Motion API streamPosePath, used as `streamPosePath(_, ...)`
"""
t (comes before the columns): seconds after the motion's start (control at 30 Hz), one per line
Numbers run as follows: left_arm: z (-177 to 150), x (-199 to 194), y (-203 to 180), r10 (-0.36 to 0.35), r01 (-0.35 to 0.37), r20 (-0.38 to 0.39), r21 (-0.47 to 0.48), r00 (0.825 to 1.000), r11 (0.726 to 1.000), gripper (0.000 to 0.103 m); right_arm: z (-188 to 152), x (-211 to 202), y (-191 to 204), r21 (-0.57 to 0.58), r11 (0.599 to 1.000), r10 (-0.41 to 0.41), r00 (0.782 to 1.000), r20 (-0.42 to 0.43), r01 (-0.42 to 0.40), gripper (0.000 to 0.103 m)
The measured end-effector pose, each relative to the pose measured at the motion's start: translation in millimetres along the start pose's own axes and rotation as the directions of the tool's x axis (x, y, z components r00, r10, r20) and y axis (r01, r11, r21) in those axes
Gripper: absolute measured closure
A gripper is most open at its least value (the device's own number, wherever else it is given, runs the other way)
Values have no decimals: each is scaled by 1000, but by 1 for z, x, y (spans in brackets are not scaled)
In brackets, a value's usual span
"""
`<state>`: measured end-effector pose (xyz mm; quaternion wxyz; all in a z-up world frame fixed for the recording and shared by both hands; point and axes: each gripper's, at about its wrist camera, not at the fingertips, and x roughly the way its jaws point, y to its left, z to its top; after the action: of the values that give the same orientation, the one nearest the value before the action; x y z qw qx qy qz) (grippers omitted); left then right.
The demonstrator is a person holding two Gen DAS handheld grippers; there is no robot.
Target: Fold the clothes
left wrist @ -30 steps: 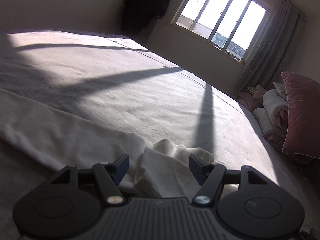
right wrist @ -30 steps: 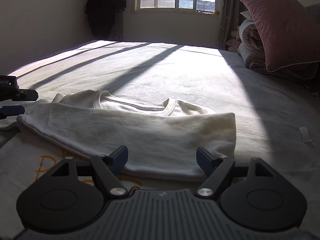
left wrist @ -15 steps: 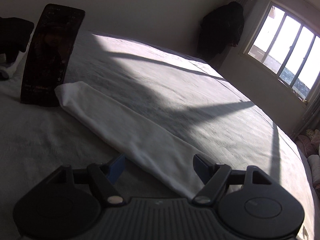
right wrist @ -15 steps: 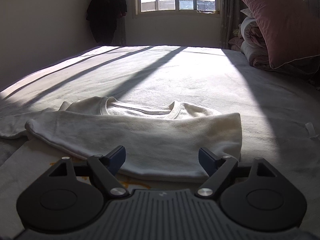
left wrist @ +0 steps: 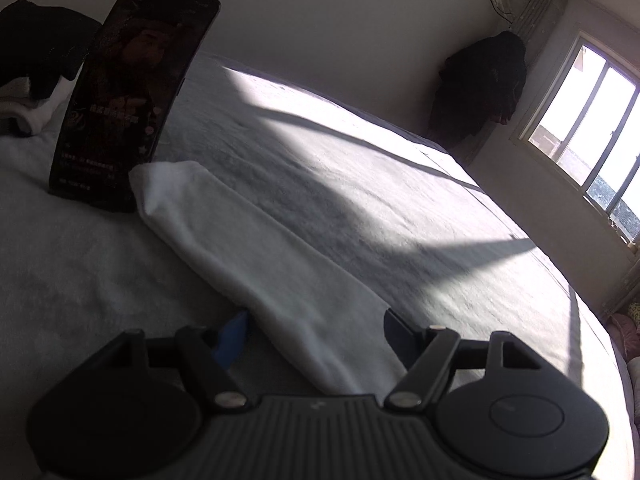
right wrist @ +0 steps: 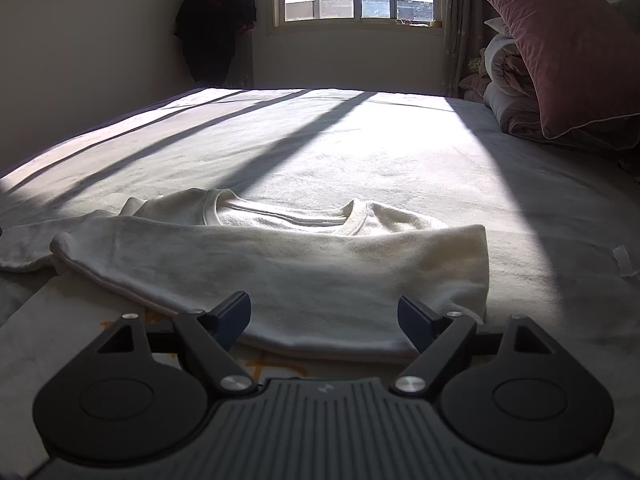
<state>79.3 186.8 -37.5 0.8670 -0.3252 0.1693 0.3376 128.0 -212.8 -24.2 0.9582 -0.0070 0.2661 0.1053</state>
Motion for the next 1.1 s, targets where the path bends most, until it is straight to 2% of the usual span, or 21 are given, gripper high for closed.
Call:
streamPosePath(0.03,0,0,2,5,-5,7,-5,1000,1000,38,0,0,0,1,1000,2,1000,0,-2,19)
streamPosePath(0.1,1,-1,7,15,-15,19,-15,1000,1000,57,0,-1,0,3,1000,6,1000,1,-6,19)
streamPosePath(0.13,1,-2,10,16,-15,23,-25,1000,1000,63,0,-1,1,4,1000,8,1000,2,-8,19)
streamPosePath(0.2,3,-3,16,-2,2,18,-48,1000,999,86,1,-2,0,20,999,27,1000,5,-27,19)
streamPosePath(0.27,5,-4,21,-28,29,9,-72,1000,997,94,2,-3,0,45,997,57,998,9,-58,19)
streamPosePath(0.47,13,-25,9,-139,142,74,-46,988,989,96,4,-3,0,82,993,88,996,15,-89,19)
streamPosePath(0.57,16,-37,-7,-209,211,110,-6,972,977,96,4,-3,-1,87,992,85,996,17,-86,19)
streamPosePath(0.7,19,-56,-35,-318,312,132,58,939,948,96,5,-3,-4,112,989,96,995,22,-98,19)
streamPosePath(0.9,7,-67,-71,-438,426,38,175,898,888,96,5,-5,-8,139,983,116,993,28,-119,19)
streamPosePath(1.1,-6,-79,-108,-538,535,-71,275,840,799,96,5,-4,-9,145,983,113,993,26,-116,19)
